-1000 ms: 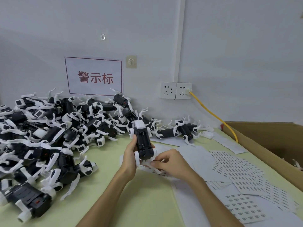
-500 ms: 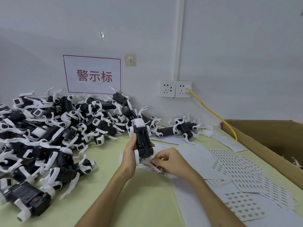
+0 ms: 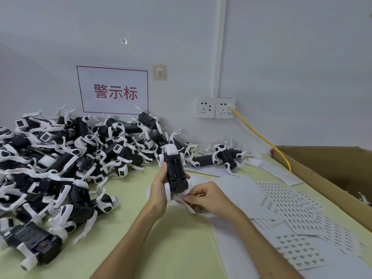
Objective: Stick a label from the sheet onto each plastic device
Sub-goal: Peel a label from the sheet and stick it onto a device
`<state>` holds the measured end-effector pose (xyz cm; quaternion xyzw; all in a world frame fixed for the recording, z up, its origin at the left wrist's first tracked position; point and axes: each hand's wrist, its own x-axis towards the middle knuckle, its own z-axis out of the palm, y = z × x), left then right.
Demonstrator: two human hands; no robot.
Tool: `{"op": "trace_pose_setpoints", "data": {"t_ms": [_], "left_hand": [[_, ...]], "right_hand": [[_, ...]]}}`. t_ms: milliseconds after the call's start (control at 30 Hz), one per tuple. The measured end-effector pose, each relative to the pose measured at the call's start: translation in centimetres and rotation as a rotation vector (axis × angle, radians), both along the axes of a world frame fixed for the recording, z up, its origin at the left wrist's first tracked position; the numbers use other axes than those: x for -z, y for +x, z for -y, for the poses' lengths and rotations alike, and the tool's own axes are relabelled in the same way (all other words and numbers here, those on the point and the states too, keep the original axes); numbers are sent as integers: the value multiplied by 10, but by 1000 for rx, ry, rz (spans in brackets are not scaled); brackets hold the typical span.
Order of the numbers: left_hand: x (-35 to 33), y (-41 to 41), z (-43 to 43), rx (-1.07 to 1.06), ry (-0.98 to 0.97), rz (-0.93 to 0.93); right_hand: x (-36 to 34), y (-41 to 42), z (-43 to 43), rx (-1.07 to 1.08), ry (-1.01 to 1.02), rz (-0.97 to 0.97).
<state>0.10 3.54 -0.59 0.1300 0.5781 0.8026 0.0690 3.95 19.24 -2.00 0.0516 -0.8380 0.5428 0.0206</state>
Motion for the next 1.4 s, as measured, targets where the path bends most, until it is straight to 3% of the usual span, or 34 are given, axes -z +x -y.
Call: {"op": "trace_pose_setpoints", "data": {"t_ms": [500, 1033, 1167, 1400], "left_hand": [[-8, -8, 12, 155, 388, 81], [-7, -7, 17, 218, 400, 126], [-6, -7, 16, 225, 414, 155], [-5, -9, 16, 194, 407, 163]], "right_hand": [[-8, 5, 17, -57, -288, -111], [-12, 7, 14, -63, -369, -33], [-8, 6, 17, -100, -285, -58], [-6, 2, 13, -4, -318, -59]]}}
